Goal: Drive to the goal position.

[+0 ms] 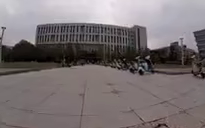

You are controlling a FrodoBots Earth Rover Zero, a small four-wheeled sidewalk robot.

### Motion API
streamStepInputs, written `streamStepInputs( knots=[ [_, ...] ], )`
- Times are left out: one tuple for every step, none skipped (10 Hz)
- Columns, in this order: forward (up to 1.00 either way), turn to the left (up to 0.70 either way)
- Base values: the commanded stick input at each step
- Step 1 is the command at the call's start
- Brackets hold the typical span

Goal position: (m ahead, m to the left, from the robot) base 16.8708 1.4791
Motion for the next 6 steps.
streamStepInputs(
  knots=[
    [0.7,0.0],
    [0.7,0.0],
    [0.7,0.0],
    [0.7,0.0],
    [0.7,0.0],
    [0.7,0.0]
  ],
)
